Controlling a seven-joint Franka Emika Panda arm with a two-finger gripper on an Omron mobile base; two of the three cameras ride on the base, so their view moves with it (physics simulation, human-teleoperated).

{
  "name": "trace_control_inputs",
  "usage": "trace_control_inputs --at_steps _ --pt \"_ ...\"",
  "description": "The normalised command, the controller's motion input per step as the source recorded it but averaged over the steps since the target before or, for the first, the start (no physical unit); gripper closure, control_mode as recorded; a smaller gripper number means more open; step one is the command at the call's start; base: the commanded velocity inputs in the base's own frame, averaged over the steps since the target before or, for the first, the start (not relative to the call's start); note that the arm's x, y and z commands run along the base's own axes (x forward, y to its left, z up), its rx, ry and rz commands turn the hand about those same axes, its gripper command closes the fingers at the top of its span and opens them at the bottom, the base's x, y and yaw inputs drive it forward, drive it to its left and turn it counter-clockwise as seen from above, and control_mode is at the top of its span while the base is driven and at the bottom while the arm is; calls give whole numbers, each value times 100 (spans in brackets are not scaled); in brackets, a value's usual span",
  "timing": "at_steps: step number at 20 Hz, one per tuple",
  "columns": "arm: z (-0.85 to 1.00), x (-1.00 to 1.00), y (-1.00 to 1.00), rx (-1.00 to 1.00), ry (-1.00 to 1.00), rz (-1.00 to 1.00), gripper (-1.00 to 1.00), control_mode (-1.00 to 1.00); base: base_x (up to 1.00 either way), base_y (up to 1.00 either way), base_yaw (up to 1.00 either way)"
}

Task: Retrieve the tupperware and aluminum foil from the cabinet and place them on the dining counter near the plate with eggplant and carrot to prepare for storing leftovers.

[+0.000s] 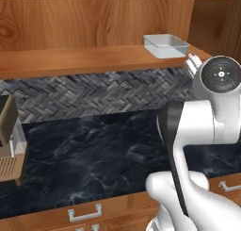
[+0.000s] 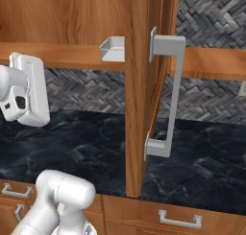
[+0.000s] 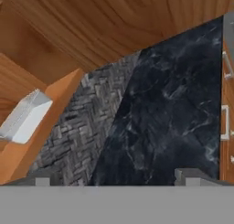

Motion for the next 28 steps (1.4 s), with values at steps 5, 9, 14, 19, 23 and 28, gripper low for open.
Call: trace_control_inputs --at_steps 5,9,14,19,23,28 --pt "43 19 -14 -37 1 -8 -100 -100 0 0 0" --pt "8 46 -32 -21 11 -15 -100 -100 0 0 0" --pt "28 46 -34 -13 6 -12 -100 -100 0 0 0" --pt "57 23 0 -6 -7 0 -100 -100 0 0 0" --pt "6 27 0 0 -1 0 -100 -100 0 0 0" --pt "-17 44 0 0 0 0 -100 -100 0 0 0"
